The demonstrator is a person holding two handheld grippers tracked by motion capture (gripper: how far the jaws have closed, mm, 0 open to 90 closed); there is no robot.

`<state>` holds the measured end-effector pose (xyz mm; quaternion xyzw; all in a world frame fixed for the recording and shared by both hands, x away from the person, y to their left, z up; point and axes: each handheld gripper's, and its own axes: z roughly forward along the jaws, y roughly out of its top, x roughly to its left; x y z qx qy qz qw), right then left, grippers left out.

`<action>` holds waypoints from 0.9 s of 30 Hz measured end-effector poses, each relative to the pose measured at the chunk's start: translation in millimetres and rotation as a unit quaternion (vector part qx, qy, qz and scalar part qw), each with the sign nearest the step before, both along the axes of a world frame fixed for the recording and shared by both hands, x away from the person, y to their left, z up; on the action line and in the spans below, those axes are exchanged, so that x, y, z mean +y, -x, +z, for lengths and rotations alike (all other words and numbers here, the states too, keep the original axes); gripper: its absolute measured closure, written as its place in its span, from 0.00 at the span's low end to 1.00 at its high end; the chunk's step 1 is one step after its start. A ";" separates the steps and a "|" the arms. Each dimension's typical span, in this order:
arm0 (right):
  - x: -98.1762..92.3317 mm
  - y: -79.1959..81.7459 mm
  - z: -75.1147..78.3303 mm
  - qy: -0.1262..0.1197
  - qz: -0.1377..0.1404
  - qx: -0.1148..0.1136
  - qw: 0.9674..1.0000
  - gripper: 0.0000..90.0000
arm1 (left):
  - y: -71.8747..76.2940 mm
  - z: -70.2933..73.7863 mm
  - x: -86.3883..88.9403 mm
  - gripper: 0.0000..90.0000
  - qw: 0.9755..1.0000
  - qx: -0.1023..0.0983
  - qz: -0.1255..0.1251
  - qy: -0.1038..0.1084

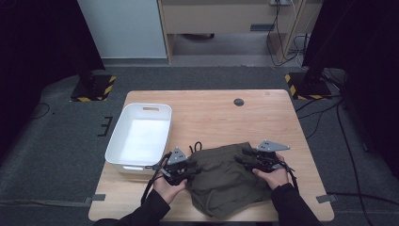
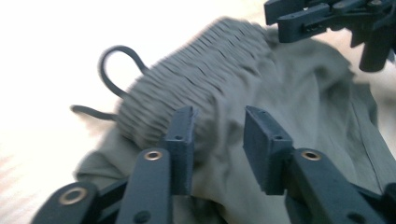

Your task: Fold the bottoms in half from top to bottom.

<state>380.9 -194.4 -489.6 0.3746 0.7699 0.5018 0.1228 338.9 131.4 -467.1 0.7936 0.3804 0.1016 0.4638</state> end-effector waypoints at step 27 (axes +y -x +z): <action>17.9 -32.0 -35.0 0.029 -0.006 0.077 0.997 0.54 | -43.0 -34.2 -0.9 0.46 0.997 0.056 0.053 0.009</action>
